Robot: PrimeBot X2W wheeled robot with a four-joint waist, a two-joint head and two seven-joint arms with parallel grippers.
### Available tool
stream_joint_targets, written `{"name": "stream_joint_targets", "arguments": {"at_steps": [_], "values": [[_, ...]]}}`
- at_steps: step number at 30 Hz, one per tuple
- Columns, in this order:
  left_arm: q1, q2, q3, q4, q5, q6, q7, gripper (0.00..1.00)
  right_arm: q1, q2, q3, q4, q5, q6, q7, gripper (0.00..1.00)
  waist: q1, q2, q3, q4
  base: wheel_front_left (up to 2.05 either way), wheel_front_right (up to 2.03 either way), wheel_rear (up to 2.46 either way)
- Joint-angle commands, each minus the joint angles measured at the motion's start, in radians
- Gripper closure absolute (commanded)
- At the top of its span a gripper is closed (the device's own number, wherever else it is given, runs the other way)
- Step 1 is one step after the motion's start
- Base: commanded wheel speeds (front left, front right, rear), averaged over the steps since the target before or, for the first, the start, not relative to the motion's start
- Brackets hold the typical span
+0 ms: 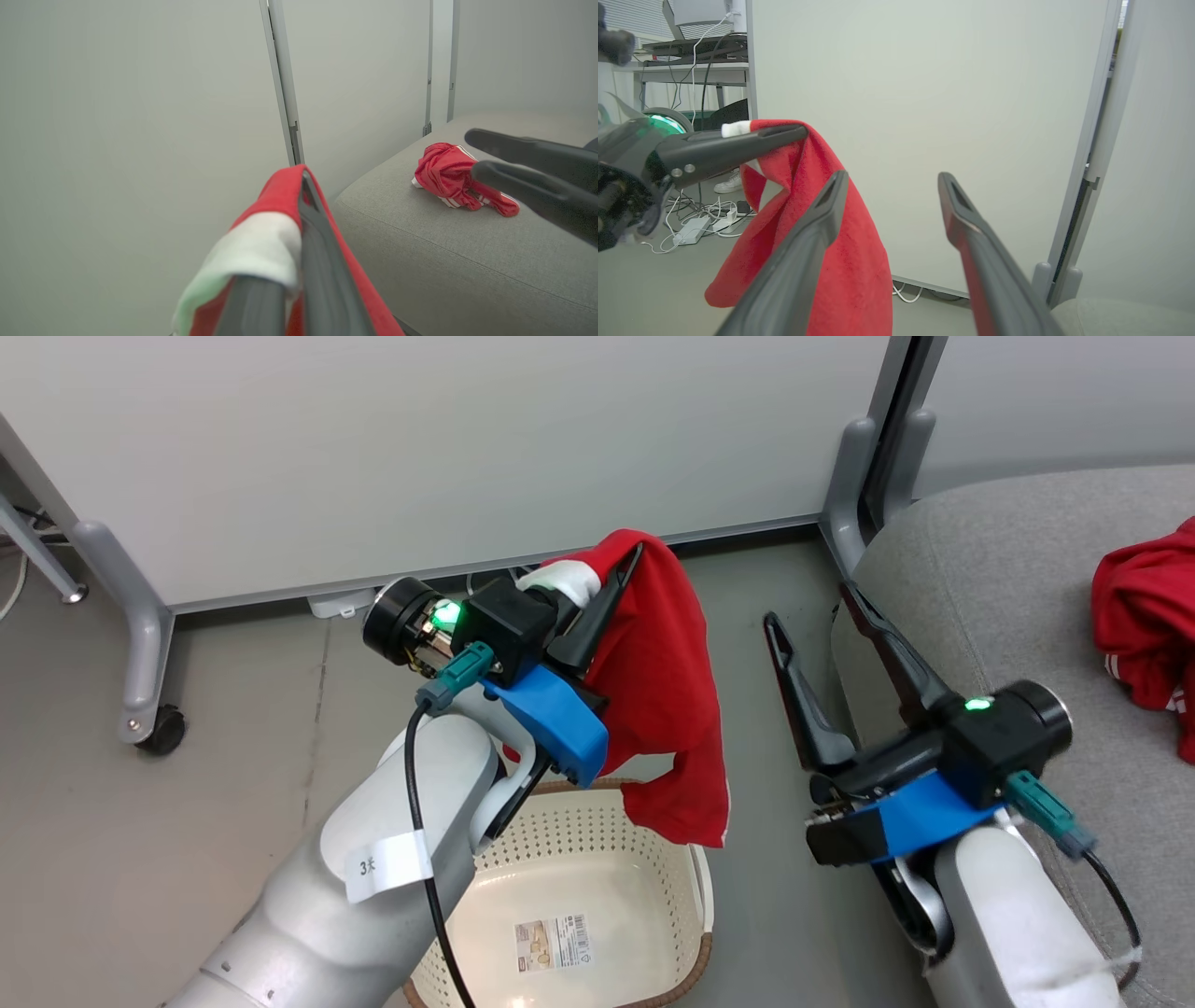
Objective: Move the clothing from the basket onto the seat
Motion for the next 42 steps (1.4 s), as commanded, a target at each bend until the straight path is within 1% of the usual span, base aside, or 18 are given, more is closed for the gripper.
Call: {"name": "stream_joint_targets", "arguments": {"at_steps": [1, 7, 11, 18, 23, 24, 25, 31, 42], "values": [[-0.020, 0.002, -0.001, -0.004, 0.006, 0.003, -0.004, 1.00, -0.046, -0.009, 0.029, 0.014, -0.009, 0.000, -0.003, 0.00, 0.0000, -0.0001, 0.022, 0.009, 0.00, 0.00, 0.00], [-0.046, -0.009, -0.009, -0.006, 0.014, 0.001, -0.004, 1.00, -0.184, -0.019, 0.139, 0.096, -0.041, 0.000, -0.003, 0.00, 0.0000, -0.0001, 0.064, 0.030, 0.00, 0.00, 0.00], [-0.061, -0.020, -0.020, -0.007, 0.018, -0.001, -0.004, 1.00, -0.266, -0.020, 0.182, 0.180, -0.066, 0.000, -0.003, 0.00, 0.0000, -0.0001, 0.082, 0.046, 0.00, 0.00, 0.00], [-0.082, -0.043, -0.043, -0.024, 0.029, -0.006, -0.005, 1.00, -0.369, -0.025, 0.217, 0.376, -0.102, 0.000, -0.003, 0.00, 0.0000, -0.0001, 0.102, 0.081, 0.00, 0.00, 0.00], [-0.082, -0.053, -0.058, -0.051, 0.035, -0.010, -0.005, 1.00, -0.407, -0.011, 0.216, 0.496, -0.096, 0.000, -0.003, 0.00, 0.0000, -0.0001, 0.109, 0.099, 0.00, 0.00, 0.00], [-0.081, -0.054, -0.060, -0.055, 0.036, -0.010, -0.005, 1.00, -0.415, -0.008, 0.214, 0.512, -0.088, 0.000, -0.003, 0.14, 0.0000, -0.0001, 0.109, 0.101, 0.00, 0.00, 0.00], [-0.080, -0.056, -0.061, -0.058, 0.036, -0.010, -0.005, 1.00, -0.419, -0.004, 0.217, 0.529, -0.084, 0.000, -0.003, 0.99, 0.0000, -0.0001, 0.109, 0.103, 0.00, 0.00, 0.00], [-0.072, -0.056, -0.056, -0.060, 0.043, -0.010, -0.005, 1.00, -0.421, 0.006, 0.218, 0.549, -0.055, 0.000, -0.003, 1.00, 0.0000, -0.0001, 0.106, 0.101, 0.00, 0.00, 0.00], [-0.056, -0.052, -0.045, -0.053, 0.052, -0.013, -0.005, 1.00, -0.401, 0.008, 0.211, 0.525, -0.035, 0.000, -0.003, 1.00, 0.0000, -0.0001, 0.105, 0.087, 0.00, 0.00, 0.00]]}}
